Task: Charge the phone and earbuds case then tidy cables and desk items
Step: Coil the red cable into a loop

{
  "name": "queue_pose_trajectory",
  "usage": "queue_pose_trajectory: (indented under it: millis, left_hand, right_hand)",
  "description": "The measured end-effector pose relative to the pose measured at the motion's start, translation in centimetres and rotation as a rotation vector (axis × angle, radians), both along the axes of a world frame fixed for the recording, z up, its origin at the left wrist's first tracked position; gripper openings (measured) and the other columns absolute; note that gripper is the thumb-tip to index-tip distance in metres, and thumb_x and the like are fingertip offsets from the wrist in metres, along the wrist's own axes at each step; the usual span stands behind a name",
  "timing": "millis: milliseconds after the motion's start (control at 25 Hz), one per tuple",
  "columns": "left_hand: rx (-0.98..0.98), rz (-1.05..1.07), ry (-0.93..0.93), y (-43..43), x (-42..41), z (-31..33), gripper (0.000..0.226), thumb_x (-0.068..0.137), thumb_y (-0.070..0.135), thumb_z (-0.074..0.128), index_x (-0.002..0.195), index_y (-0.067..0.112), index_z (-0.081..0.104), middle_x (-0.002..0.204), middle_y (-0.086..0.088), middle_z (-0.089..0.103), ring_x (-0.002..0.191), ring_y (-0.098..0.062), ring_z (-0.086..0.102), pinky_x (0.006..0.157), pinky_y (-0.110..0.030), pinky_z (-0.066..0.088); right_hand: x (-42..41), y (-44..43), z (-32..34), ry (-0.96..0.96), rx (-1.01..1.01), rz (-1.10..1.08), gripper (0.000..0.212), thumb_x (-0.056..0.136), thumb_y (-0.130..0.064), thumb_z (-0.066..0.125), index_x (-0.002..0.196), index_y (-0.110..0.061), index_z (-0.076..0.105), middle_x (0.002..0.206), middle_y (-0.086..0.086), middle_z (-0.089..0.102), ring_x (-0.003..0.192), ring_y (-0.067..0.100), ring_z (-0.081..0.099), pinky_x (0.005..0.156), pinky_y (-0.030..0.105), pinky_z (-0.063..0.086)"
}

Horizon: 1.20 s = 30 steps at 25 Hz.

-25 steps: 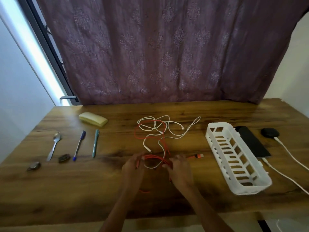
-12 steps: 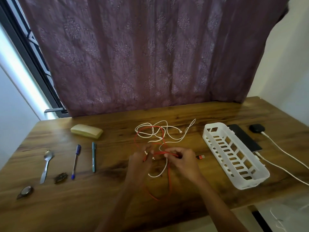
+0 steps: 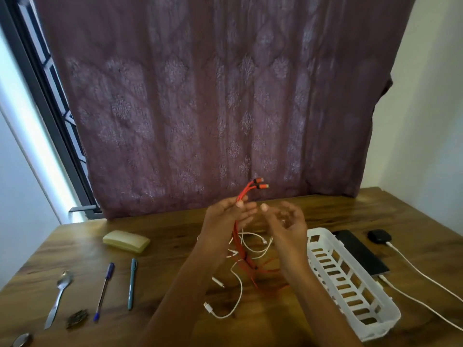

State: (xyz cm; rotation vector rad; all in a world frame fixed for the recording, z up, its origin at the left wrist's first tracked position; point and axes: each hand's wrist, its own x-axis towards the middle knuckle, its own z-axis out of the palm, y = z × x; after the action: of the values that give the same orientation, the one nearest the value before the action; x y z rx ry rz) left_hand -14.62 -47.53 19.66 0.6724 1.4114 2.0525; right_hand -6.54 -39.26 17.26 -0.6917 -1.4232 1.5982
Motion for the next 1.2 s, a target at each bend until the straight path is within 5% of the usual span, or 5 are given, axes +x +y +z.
queue_pose_trajectory:
  millis: [200,320,520,840,1200]
  left_hand:
    - [0.042,0.005,-0.123,2.4,0.4,1.3,0.021,0.093,0.013,0.05,0.111,0.003,0.05,0.106,-0.008,0.066,0.097,-0.017,0.064,0.093,-0.032,0.049]
    - [-0.306,0.34,0.448,2.4,-0.4,0.9,0.021,0.085,0.034,0.061,0.088,0.013,0.061,0.083,0.002,0.071,0.08,-0.01,0.066,0.081,-0.031,0.051]
    - [-0.183,0.477,0.999,2.2,-1.8,2.0,0.021,0.091,0.024,0.052,0.106,0.013,0.063,0.095,0.008,0.059,0.089,-0.007,0.056,0.081,-0.027,0.047]
    - [-0.038,-0.316,0.239,2.4,0.1,6.2,0.027,0.096,0.016,0.036,0.09,0.008,0.061,0.059,0.003,0.059,0.057,-0.008,0.061,0.06,-0.019,0.053]
    - [0.287,-0.229,-0.028,4.4,0.1,9.7,0.024,0.096,0.011,0.037,0.1,0.0,0.059,0.054,0.006,0.055,0.047,-0.002,0.053,0.051,-0.016,0.051]
  right_hand:
    - [1.6,-1.4,-0.4,-0.104,0.317,0.202,0.01,0.077,-0.028,0.07,0.082,-0.031,0.062,0.069,-0.015,0.068,0.061,-0.001,0.06,0.056,0.016,0.048]
    - [2.1,0.8,0.5,-0.108,0.444,0.055,0.016,0.085,-0.021,0.062,0.075,-0.034,0.063,0.063,-0.008,0.065,0.059,0.005,0.058,0.057,0.023,0.047]
    - [2.5,4.9,3.9,-0.042,0.51,0.041,0.016,0.087,-0.021,0.059,0.077,-0.031,0.066,0.06,-0.009,0.063,0.059,0.002,0.056,0.058,0.016,0.045]
    - [1.3,8.2,9.1,0.161,0.581,0.063,0.009,0.083,-0.01,0.064,0.082,-0.018,0.068,0.056,-0.011,0.063,0.051,-0.003,0.054,0.052,0.007,0.041]
    - [-4.8,7.1,4.5,-0.037,0.363,0.048,0.035,0.094,-0.036,0.047,0.076,-0.012,0.064,0.06,0.001,0.062,0.056,0.012,0.056,0.059,0.031,0.046]
